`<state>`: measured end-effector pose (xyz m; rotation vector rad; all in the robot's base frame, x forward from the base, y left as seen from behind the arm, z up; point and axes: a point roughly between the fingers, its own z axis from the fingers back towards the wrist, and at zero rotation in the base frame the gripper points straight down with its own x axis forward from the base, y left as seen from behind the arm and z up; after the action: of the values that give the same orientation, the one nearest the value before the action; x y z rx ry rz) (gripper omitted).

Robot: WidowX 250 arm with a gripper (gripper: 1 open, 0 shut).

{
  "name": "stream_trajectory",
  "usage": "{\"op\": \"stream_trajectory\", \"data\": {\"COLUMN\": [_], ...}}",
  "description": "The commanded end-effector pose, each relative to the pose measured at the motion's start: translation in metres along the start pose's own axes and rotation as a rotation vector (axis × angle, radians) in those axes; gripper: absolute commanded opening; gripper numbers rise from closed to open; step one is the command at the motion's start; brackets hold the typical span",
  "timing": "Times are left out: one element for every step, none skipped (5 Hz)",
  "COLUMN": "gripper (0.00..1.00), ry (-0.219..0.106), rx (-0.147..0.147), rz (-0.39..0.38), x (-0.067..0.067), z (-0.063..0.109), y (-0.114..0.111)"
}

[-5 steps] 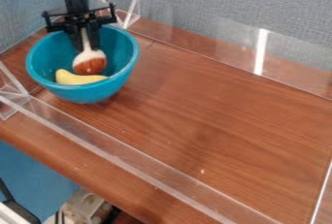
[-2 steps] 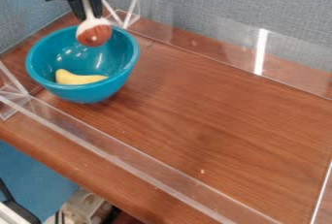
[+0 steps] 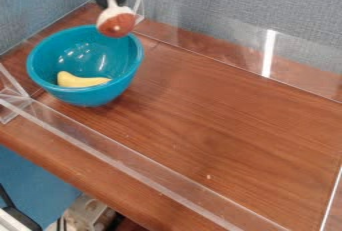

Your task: Remove the mushroom from the blue bowl and put it on the table

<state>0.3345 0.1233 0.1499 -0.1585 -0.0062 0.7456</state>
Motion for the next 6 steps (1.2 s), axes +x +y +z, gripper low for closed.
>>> {"op": "stream_trajectory", "data": {"gripper": [0.0,0.0,0.0,0.0,0.0,0.0], "ry": [-0.089,-0.086,-0.097,-0.092,-0.084,-0.076], "rx": [-0.036,-0.019,0.003,0.009,0.011,0.013], "rz": [-0.044,-0.062,-0.037,-0.015,-0.002,0.012], "x": [-0.02,-0.032,-0.032,-0.039,-0.045,-0.052], "z": [0.035,0.024,0.014,0.009,0.005,-0.001], "y": [-0.026,-0.04,-0.029,-0.031,-0.039,-0.047]}}
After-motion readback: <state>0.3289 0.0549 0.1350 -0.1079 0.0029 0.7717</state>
